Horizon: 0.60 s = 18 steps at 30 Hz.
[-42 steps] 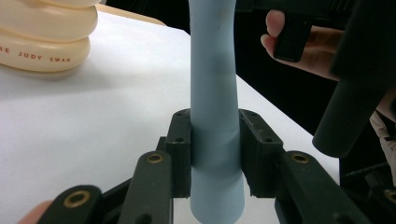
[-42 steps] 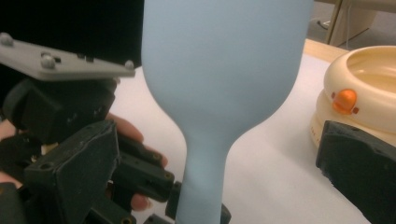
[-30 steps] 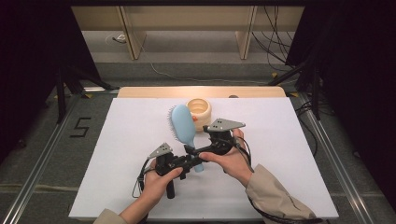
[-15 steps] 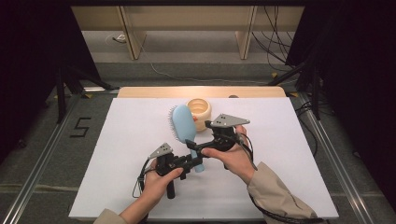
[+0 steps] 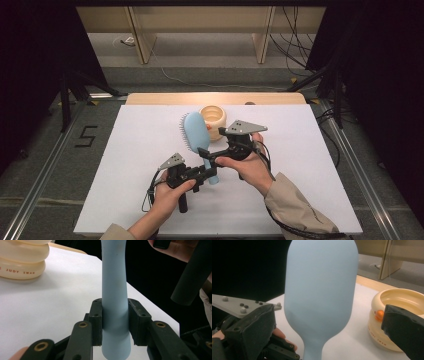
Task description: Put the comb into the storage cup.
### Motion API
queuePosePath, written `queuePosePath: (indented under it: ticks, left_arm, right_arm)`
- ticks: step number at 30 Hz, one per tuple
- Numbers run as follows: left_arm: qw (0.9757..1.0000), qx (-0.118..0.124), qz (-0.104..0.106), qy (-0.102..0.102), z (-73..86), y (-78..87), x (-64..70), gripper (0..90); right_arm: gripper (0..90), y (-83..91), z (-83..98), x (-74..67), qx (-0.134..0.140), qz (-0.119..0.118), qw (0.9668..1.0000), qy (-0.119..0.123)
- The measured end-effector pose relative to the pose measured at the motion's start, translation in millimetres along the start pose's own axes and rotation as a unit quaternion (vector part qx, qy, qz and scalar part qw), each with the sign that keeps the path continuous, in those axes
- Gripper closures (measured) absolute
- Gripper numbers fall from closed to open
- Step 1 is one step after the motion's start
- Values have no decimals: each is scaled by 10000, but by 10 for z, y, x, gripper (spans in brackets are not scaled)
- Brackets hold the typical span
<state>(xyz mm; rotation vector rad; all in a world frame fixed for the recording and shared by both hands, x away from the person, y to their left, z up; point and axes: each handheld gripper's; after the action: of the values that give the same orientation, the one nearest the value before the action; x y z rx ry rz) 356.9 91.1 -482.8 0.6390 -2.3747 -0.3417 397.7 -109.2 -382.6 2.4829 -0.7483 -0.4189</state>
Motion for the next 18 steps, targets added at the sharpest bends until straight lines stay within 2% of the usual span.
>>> queuePosePath:
  ticks: [18]
  left_arm:
    - [10000,25,48,-34,-2,2,17,667]
  right_arm:
    - [2,58,-205,14,302,-70,9995,87]
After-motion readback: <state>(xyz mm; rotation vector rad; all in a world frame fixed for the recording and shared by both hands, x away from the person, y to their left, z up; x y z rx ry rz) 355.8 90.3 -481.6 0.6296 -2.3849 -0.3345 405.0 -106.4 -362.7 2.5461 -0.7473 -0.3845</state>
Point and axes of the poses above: each handheld gripper's, and its own axes: y roughly backward along the jaws, z roughly out of its underside, x roughly to its right, and after that the axes turned 13 degrees about -x, right-handed
